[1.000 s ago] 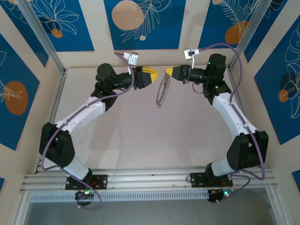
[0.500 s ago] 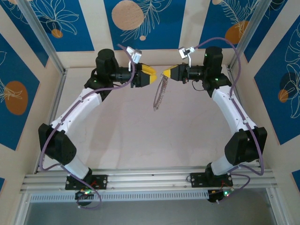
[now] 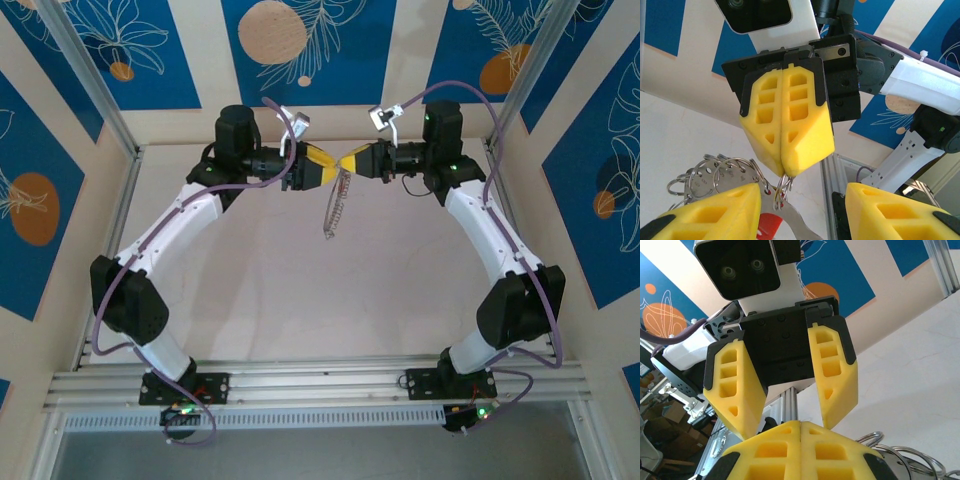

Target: Put the keys on the keyring

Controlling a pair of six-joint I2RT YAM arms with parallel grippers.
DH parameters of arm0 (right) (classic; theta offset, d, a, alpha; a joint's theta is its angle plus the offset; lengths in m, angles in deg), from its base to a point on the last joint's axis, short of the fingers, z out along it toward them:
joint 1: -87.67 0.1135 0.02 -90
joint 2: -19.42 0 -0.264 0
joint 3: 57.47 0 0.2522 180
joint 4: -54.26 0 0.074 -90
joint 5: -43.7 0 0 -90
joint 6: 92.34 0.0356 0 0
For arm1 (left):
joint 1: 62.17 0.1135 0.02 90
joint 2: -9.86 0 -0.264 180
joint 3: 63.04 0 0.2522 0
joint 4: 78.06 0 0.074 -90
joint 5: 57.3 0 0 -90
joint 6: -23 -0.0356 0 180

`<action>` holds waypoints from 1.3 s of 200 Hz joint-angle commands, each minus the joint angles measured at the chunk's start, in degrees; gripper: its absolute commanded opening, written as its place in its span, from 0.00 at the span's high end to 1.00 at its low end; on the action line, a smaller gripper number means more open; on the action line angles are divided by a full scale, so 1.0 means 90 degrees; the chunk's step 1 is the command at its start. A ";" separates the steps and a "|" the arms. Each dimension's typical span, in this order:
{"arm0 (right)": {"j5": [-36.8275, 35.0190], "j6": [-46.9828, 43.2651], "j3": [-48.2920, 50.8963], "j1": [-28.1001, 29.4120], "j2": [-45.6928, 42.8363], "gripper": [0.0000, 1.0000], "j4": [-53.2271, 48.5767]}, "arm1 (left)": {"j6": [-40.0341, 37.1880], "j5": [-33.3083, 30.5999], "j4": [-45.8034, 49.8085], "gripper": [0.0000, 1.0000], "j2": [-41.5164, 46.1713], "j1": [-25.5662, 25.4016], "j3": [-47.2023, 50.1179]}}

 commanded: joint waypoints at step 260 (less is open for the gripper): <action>-0.0588 0.1215 0.0277 -0.0096 -0.0171 0.72 0.1509 | 0.1334 -0.0528 -0.2767 1.00 0.0335 -0.0302 0.1074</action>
